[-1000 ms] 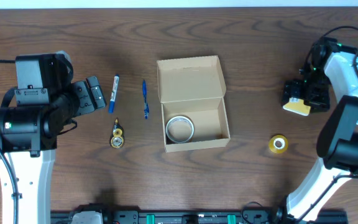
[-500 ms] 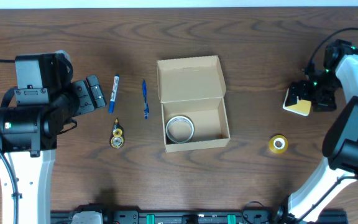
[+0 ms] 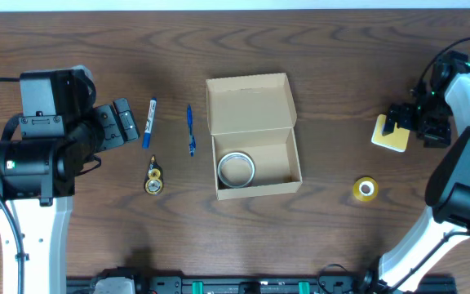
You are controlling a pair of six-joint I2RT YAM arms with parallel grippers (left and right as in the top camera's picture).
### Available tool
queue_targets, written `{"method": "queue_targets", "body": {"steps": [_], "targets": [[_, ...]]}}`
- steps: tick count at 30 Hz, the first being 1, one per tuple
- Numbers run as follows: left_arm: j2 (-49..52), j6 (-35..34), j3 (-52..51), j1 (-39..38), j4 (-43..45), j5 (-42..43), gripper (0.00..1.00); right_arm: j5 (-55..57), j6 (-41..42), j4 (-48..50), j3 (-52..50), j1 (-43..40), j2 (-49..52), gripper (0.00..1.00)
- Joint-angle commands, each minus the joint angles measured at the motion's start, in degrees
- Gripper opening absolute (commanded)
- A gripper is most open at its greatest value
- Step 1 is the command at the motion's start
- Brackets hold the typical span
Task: Pack container
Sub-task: 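Lower the right gripper and grasp the yellow notepad's edge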
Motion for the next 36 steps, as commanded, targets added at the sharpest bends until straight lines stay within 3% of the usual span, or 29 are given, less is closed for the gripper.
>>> {"method": "queue_targets", "body": {"steps": [1, 13, 36], "targets": [[0.2, 1.3, 0.8, 0.3, -0.2, 0.2, 0.95, 1.1, 2.7, 1.1, -1.3, 0.1, -1.1, 0.99], [0.2, 1.3, 0.8, 0.3, -0.4, 0.2, 0.95, -3.1, -1.3, 7.3, -5.6, 5.6, -1.1, 0.99], [0.2, 1.3, 0.8, 0.3, -0.6, 0.2, 0.95, -1.8, -3.0, 6.4, -5.7, 4.0, -1.1, 0.99]]}}
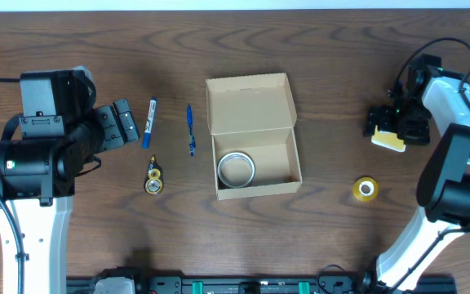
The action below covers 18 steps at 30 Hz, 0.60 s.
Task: Pack container
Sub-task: 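Lower the right gripper and grasp the yellow notepad's edge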
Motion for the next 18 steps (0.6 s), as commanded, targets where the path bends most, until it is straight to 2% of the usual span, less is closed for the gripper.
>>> {"method": "queue_targets", "body": {"steps": [1, 18], "targets": [[0.2, 1.3, 0.8, 0.3, -0.2, 0.2, 0.95, 0.3, -0.7, -0.2, -0.6, -1.1, -1.1, 0.99], [0.2, 1.3, 0.8, 0.3, 0.3, 0.9, 0.95, 0.2, -1.7, 0.5, -1.2, -1.9, -1.0, 0.99]]}}
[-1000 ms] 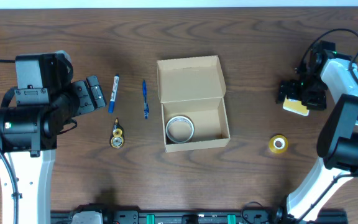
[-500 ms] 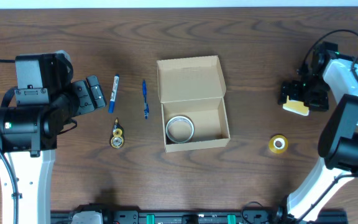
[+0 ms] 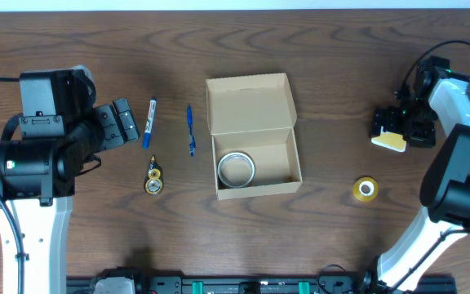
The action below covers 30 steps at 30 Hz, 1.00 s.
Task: Pack container
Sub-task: 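Lower the right gripper and grasp the yellow notepad's edge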
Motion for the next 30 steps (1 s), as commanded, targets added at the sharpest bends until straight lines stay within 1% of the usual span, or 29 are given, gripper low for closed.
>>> {"method": "queue_targets", "body": {"steps": [1, 17, 24, 27, 30], "targets": [[0.2, 1.3, 0.8, 0.3, -0.2, 1.2, 0.95, 0.0, -1.3, 0.4, -1.2, -0.1, -1.0, 0.99], [0.2, 1.3, 0.8, 0.3, -0.2, 1.5, 0.95, 0.3, -1.3, 3.6, -4.1, -0.2, 0.0, 0.98], [0.2, 1.3, 0.8, 0.3, -0.2, 1.5, 0.95, 0.3, -1.3, 4.2, -4.1, -0.5, 0.7, 0.92], [0.2, 1.3, 0.8, 0.3, -0.2, 1.5, 0.95, 0.3, -1.3, 4.4, -4.1, -0.5, 0.8, 0.84], [0.2, 1.3, 0.8, 0.3, -0.2, 1.5, 0.95, 0.3, -1.3, 4.8, -4.1, -0.8, 0.8, 0.83]]}}
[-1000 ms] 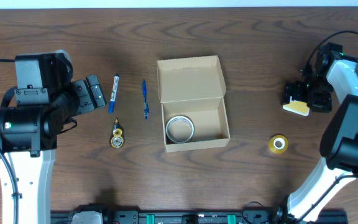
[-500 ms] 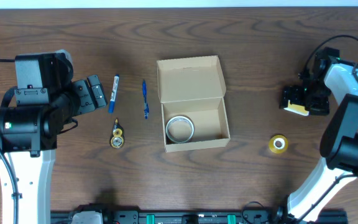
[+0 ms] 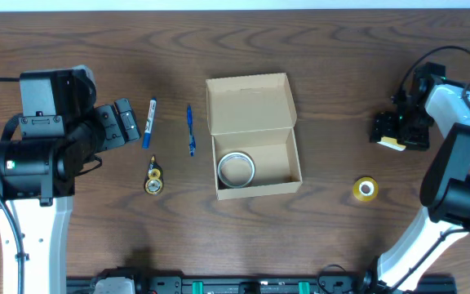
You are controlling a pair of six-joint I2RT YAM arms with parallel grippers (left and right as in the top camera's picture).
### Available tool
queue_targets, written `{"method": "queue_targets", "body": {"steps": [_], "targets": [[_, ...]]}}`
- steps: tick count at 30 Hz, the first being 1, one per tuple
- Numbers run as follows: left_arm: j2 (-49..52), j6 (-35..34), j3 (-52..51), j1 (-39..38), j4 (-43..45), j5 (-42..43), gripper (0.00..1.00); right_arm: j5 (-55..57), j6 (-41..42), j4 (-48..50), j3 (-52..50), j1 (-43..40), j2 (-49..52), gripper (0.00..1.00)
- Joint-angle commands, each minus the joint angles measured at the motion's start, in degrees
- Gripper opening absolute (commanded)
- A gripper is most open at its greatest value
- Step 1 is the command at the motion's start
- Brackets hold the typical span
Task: Pack container
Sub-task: 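Lower the right gripper and grasp the yellow notepad's edge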
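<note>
An open cardboard box (image 3: 254,131) stands mid-table with its lid flap tipped back, and a clear tape roll (image 3: 237,169) lies inside it. My right gripper (image 3: 396,131) is low over a yellow notepad (image 3: 393,144) at the far right. Only a sliver of the pad shows beneath it, and its fingers are hidden from above. A yellow tape roll (image 3: 365,189) lies in front of the pad. Left of the box lie a blue marker (image 3: 149,122), a blue pen (image 3: 191,129) and a small yellow-and-black item (image 3: 153,179). My left gripper (image 3: 126,122) hovers just left of the marker with its fingers apart, holding nothing.
The wooden table (image 3: 333,65) runs to a pale edge at the back. Both arm bases stand at the front corners, and a dark rail runs along the front edge.
The right gripper has settled further over the yellow notepad, so less of the pad shows. The left arm and all other things are unchanged.
At first the right gripper stood just right of the notepad, most of which was visible. It then moved left over the pad, then sat slightly back to the right, and now covers nearly all of it. The left arm stayed still throughout.
</note>
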Motion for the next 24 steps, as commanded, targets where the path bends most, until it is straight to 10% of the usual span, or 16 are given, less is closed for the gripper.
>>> {"method": "queue_targets", "body": {"steps": [1, 24], "targets": [[0.2, 1.3, 0.8, 0.3, -0.2, 0.3, 0.95, 0.1, -0.3, 0.4, -0.5, -0.7, 0.8, 0.82], [0.2, 1.3, 0.8, 0.3, 0.0, 0.4, 0.95, -1.1, -0.1, 0.6, -0.5, -0.8, 0.8, 0.77]]}}
